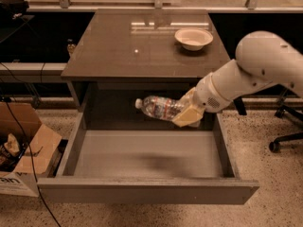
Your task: Pick water bottle from top drawer and place on counter
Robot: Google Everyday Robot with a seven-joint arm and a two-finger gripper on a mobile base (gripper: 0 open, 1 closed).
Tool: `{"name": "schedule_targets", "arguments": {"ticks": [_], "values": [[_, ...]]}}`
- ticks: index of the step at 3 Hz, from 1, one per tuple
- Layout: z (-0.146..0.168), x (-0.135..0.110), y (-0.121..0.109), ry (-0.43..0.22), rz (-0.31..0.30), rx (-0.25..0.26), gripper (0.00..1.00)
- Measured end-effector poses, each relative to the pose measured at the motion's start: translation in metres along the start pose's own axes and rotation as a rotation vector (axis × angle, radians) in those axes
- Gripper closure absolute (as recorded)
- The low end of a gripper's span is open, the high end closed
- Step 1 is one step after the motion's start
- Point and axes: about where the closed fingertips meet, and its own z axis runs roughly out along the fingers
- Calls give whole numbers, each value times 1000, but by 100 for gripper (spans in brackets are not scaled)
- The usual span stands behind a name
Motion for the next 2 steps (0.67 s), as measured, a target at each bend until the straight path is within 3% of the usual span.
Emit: {"name": "schedule_targets", "arguments": {"ticks": [1,2], "values": [[-46,-34,-31,25,-57,75,100],[-67,-70,-74,33,-81,163,100]]}}
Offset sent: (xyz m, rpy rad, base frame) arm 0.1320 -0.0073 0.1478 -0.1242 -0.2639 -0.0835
